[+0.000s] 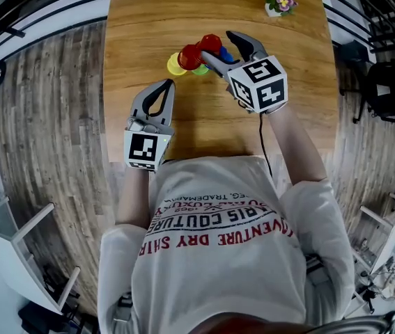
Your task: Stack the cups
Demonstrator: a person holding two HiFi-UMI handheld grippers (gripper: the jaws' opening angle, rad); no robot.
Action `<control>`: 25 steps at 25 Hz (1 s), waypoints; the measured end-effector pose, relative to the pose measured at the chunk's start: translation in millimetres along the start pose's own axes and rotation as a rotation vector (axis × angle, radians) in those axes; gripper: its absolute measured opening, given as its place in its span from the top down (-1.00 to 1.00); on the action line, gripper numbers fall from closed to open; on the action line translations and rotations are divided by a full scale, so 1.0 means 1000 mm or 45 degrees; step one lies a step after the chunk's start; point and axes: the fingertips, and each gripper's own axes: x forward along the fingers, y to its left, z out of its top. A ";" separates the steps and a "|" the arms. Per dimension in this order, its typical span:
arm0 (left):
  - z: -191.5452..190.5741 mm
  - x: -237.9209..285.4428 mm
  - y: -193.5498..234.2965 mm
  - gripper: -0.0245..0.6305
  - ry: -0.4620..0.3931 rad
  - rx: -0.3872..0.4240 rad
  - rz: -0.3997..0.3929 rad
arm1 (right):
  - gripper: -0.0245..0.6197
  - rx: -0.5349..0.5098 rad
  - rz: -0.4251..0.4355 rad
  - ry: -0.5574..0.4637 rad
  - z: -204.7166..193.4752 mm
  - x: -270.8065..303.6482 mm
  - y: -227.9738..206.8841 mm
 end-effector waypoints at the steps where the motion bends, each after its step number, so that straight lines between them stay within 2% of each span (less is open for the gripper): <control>1: 0.003 0.002 0.000 0.87 -0.006 0.006 -0.004 | -0.04 -0.002 -0.018 -0.024 0.002 -0.005 -0.001; 7: 0.021 0.010 0.000 0.87 -0.050 0.017 -0.035 | 0.02 -0.029 -0.156 -0.156 0.005 -0.041 -0.010; 12: 0.042 0.017 -0.001 0.87 -0.090 0.028 -0.061 | 0.31 -0.042 -0.275 -0.228 -0.004 -0.066 -0.014; 15: 0.050 0.017 -0.003 0.87 -0.099 0.022 -0.082 | 0.71 -0.035 -0.342 -0.278 -0.013 -0.080 -0.016; 22: 0.058 0.015 -0.004 0.87 -0.098 0.028 -0.100 | 0.83 0.004 -0.355 -0.381 -0.026 -0.101 -0.015; 25: 0.058 0.016 -0.007 0.87 -0.076 0.055 -0.128 | 0.84 0.012 -0.318 -0.432 -0.022 -0.105 -0.010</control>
